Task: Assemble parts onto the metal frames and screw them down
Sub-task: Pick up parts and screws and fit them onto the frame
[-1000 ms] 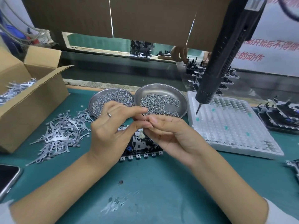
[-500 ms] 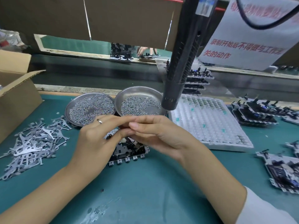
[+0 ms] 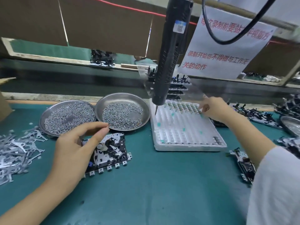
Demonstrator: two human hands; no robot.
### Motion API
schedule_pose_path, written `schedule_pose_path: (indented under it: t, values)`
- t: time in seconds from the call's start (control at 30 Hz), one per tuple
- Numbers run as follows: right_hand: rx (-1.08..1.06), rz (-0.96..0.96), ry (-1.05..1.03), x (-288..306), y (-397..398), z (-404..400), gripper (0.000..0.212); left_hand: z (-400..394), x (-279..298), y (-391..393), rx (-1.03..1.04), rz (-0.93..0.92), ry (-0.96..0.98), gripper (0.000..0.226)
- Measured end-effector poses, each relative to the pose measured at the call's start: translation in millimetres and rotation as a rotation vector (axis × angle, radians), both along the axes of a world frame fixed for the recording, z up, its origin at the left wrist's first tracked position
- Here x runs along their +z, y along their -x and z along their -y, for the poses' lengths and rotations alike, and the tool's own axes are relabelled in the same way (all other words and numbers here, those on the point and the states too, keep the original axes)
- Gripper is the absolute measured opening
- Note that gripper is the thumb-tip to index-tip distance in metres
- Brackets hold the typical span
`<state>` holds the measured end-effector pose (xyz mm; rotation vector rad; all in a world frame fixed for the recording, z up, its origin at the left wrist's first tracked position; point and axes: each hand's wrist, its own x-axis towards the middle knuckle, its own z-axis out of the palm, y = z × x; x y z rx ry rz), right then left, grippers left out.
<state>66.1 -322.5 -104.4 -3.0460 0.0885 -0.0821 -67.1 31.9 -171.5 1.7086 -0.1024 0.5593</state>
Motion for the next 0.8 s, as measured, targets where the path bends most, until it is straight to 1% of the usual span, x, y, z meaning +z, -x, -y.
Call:
schedule_pose_path:
  t: [0.07,0.17,0.27,0.33,0.47,0.6,0.7,0.77,0.8]
  values:
    - [0.05,-0.005,0.055,-6,-2,3,0.033,1,-1,0,0.01,0.0,0.002,0.019]
    - [0.089,0.041,0.122,-8,-6,4,0.034,1,-1,1,0.014,-0.006,0.013,0.019]
    - [0.102,0.002,0.248,-11,-9,-2,0.05,1,-1,1,0.011,-0.011,0.016,0.018]
    - [0.121,-0.002,0.293,-13,-12,-3,0.055,2,-1,2,0.007,-0.014,0.017,0.018]
    - [0.153,0.029,0.32,-16,-14,0,0.047,2,-1,2,0.004,-0.021,0.044,0.017]
    - [0.151,0.076,0.236,-16,-14,7,0.031,4,-1,4,0.011,-0.029,0.067,0.017]
    - [0.116,0.083,0.136,-3,-5,4,0.02,4,0,5,0.007,-0.052,0.078,0.015]
    - [0.102,0.049,-0.052,11,11,-5,0.011,5,1,6,0.008,-0.052,0.079,0.016]
    - [0.111,-0.005,-0.163,17,22,-13,0.01,5,1,6,0.009,-0.051,0.078,0.017]
